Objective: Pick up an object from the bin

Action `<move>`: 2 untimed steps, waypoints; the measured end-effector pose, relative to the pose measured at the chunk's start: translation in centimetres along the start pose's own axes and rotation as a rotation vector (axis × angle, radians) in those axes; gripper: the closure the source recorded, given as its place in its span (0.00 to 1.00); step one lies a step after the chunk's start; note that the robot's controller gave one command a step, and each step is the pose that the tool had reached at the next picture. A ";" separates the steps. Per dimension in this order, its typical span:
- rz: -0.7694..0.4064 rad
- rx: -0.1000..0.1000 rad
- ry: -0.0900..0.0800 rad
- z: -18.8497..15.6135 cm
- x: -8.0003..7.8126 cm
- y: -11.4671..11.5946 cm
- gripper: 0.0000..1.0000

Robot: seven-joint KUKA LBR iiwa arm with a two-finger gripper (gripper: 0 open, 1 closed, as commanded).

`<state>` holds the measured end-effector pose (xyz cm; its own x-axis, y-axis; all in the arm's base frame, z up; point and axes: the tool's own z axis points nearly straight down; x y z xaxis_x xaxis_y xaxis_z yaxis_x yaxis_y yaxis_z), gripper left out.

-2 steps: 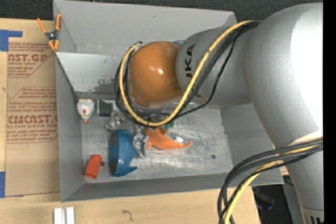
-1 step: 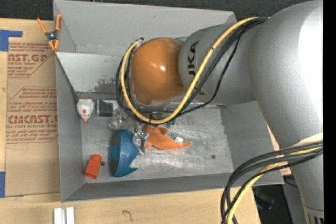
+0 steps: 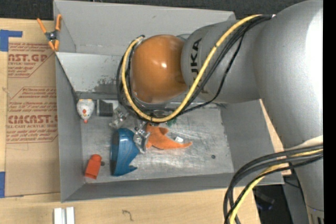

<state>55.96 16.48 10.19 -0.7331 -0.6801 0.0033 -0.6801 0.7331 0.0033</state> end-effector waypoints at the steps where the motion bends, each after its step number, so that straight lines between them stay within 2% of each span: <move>1: -0.001 0.001 -0.001 -1.4 0.0 0.0 1.00; 2: -0.001 0.002 -0.003 -2.5 0.0 0.0 1.00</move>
Offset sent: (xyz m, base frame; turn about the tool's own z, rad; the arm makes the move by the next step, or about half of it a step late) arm 0.0002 0.0001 0.0482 0.0000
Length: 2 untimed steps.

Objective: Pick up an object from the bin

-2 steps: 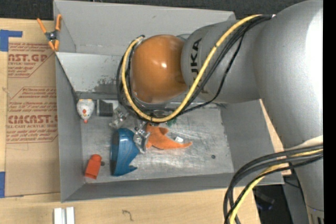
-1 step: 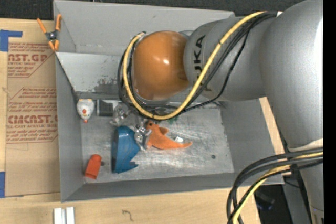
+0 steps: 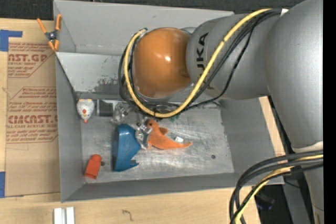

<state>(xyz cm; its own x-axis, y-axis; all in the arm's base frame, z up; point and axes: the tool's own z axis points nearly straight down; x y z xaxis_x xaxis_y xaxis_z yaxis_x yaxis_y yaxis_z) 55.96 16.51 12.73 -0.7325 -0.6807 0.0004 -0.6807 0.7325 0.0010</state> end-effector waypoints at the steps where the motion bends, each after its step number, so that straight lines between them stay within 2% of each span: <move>1: 0.000 0.001 -0.001 -0.8 0.0 0.0 1.00; 2: 0.000 -0.003 0.005 -1.9 0.1 0.1 1.00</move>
Offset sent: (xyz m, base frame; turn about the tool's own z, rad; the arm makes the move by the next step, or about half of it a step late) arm -0.0001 -0.0001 0.0675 0.0000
